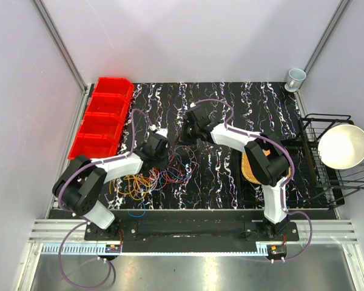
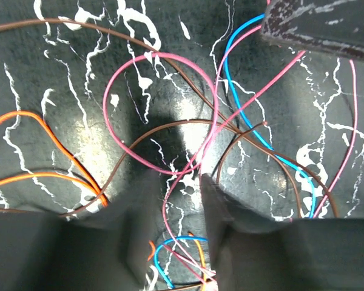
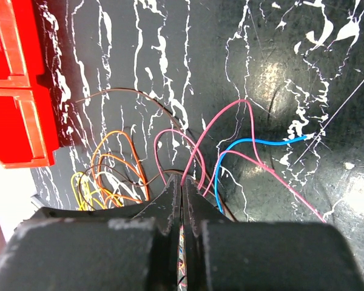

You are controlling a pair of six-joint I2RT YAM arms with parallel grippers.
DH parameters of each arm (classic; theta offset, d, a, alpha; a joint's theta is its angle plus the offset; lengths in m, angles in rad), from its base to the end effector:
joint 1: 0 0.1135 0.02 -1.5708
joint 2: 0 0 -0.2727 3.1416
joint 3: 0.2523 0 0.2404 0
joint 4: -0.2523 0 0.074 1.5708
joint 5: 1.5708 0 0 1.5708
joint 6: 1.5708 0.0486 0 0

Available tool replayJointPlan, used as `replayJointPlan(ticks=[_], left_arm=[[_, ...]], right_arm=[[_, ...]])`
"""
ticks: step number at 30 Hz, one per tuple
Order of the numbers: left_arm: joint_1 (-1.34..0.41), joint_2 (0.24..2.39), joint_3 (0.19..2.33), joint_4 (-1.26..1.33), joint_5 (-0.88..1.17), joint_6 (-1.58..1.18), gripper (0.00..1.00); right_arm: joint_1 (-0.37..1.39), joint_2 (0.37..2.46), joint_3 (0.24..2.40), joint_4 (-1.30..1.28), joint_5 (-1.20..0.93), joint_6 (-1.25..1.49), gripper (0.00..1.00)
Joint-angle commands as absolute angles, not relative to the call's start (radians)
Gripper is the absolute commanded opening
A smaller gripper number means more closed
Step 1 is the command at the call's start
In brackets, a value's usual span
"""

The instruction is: Untangle the cables

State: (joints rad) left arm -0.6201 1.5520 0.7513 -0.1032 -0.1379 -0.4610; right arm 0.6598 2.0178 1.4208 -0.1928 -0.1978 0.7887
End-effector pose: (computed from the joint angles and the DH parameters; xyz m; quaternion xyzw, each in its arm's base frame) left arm 0.2444 -0.1663 0.1649 0.0524 0.9415 -0.1122 0.3135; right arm 0.3495 0.2832 0.1918 0.0218 0.9207 0.3194 0.2232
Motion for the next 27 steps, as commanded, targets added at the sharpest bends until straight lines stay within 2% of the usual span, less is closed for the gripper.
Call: replayJointPlan(ticks=[1,3,4,5,11,14,18,19,21,22,27], left_arm=[[-0.620,1.580,0.782,-0.058,-0.104,-0.457,0.21],[-0.621,1.583,0.782,-0.061,-0.106,-0.459,0.13],[-0.621,1.580,0.781,-0.061,-0.107,-0.459,0.02],[-0.623,1.577,0.781,-0.066,-0.110,-0.460,0.00],[-0.623,1.520,0.848,-0.168,-0.152,-0.457,0.00],[-0.623,1.479,0.923,-0.271,-0.175,-0.446,0.00],[-0.615,1.407,1.005,-0.395,-0.213,-0.437,0.00],[-0.614,1.393,1.044,-0.419,-0.219,-0.433,0.00],[-0.603,1.358,1.087,-0.486,-0.235,-0.419,0.00],[-0.598,1.348,1.132,-0.508,-0.239,-0.413,0.00],[-0.561,1.293,1.301,-0.668,-0.288,-0.364,0.00]], right_arm=[[0.658,2.025,1.433,-0.160,-0.213,0.776,0.00],[0.658,2.022,1.431,-0.158,-0.213,0.776,0.00],[0.658,2.020,1.431,-0.160,-0.215,0.775,0.00],[0.660,2.017,1.430,-0.160,-0.215,0.775,0.00],[0.657,1.996,1.417,-0.156,-0.222,0.769,0.00],[0.647,1.964,1.401,-0.156,-0.219,0.761,0.10],[0.623,1.881,1.364,-0.158,-0.203,0.752,0.42],[0.617,1.862,1.353,-0.156,-0.196,0.749,0.56],[0.595,1.810,1.319,-0.158,-0.183,0.741,0.62],[0.589,1.795,1.307,-0.158,-0.176,0.739,0.68],[0.545,1.689,1.227,-0.156,-0.153,0.732,0.78]])
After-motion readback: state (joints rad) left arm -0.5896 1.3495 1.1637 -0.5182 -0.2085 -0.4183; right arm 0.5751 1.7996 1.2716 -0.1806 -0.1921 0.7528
